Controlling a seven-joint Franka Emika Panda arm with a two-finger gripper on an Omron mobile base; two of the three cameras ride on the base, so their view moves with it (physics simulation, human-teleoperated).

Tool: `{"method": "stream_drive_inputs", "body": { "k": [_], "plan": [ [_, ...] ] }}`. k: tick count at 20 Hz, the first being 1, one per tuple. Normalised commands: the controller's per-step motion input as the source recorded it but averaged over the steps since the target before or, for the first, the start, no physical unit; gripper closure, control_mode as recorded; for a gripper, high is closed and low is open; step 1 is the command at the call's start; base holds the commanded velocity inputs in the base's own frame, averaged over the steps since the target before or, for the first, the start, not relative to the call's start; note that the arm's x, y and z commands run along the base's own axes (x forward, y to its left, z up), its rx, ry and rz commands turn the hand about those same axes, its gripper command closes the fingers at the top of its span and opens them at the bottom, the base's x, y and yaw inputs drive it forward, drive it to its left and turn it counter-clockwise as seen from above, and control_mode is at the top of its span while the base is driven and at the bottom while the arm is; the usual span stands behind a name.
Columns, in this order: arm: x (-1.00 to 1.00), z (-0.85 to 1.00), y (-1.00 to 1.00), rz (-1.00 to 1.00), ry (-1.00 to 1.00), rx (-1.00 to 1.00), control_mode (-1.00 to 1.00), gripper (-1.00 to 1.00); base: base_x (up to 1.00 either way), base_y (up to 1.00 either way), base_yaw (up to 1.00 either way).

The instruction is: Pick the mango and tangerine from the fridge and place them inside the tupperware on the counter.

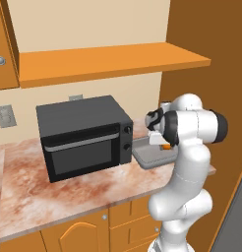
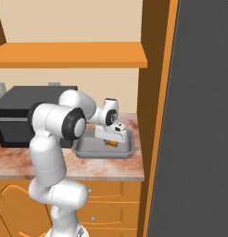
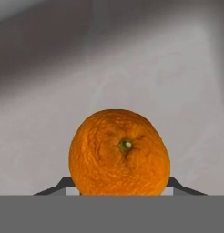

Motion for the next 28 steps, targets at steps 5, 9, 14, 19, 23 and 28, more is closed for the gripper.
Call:
{"method": "stream_drive_inputs", "body": {
  "k": [5, 9, 14, 19, 23, 28],
  "plan": [
    [0.13, -0.27, 0.0, 0.0, 0.0, 0.0, -1.0, 1.0, 0.0, 0.0, 0.0],
    [0.04, -0.28, 0.0, 0.0, 0.0, 0.0, -1.0, -1.0, 0.0, 0.0, 0.0],
    [-0.03, -0.21, -0.01, 0.0, -0.05, 0.0, -1.0, -1.0, 0.0, 0.0, 0.0],
    [-0.25, -0.02, 0.0, -0.03, -0.09, 0.0, -1.0, -1.0, 0.0, 0.0, 0.0],
    [-0.28, 0.12, 0.0, -0.12, 0.0, 0.0, -1.0, -1.0, 0.0, 0.0, 0.0],
    [-0.3, 0.44, 0.0, -0.12, -0.07, -0.06, -1.0, -1.0, 0.0, 0.0, 0.0]
  ]
}}
